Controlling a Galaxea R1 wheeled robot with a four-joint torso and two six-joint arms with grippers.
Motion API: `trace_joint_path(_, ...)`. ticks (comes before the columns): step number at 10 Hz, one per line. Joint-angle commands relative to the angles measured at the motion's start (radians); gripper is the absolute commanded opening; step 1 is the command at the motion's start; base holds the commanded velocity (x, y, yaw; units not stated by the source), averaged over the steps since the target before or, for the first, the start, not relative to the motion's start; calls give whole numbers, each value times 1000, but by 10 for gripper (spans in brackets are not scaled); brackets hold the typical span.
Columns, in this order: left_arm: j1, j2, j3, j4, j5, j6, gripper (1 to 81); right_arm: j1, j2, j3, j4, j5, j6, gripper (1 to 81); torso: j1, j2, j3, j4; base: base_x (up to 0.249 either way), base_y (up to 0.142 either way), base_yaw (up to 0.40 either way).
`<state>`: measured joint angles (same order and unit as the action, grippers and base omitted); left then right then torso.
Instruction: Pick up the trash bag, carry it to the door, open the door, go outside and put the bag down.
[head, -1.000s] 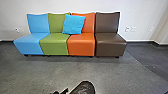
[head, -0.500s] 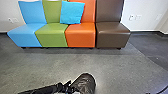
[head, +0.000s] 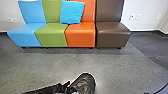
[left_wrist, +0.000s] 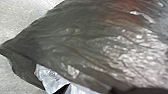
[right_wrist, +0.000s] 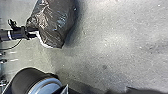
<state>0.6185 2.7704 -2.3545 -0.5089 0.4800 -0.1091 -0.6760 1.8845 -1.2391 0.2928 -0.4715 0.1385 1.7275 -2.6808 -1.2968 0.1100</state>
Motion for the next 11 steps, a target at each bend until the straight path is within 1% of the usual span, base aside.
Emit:
trace_joint_path(1,-104,49,-89,33,68,5,811,86,-40,9,40,-81,-2,811,0,0,0,0,0,0,0)
trace_joint_path(2,-104,54,-88,33,68,5,811,86,-40,6,42,-84,0,811,13,-19,-49,0,0,0,0)
trace_joint_path(3,-104,57,-88,33,66,6,811,86,-39,6,42,-84,-2,811,13,-19,-79,0,0,0,0)
trace_joint_path(4,-104,61,-89,33,68,6,811,85,-37,5,42,-84,-2,811,13,-19,-91,0,0,0,0)
trace_joint_path(5,-104,62,-89,34,66,6,811,86,-35,3,42,-84,-1,811,13,-19,-41,0,0,0,0)
trace_joint_path(6,-101,63,-91,36,66,6,811,86,-32,0,43,-84,-2,811,8,-12,-63,0,0,0,0)
trace_joint_path(8,-84,63,-94,36,65,6,811,86,-22,-11,48,-84,0,811,9,-14,-75,0,0,0,0)
trace_joint_path(10,-69,63,-94,47,63,6,811,94,-19,-8,48,-84,0,811,9,-14,-167,0,0,0,0)
trace_joint_path(11,-64,65,-98,49,63,6,811,95,-17,-8,48,-84,0,811,9,-15,-179,0,0,0,0)
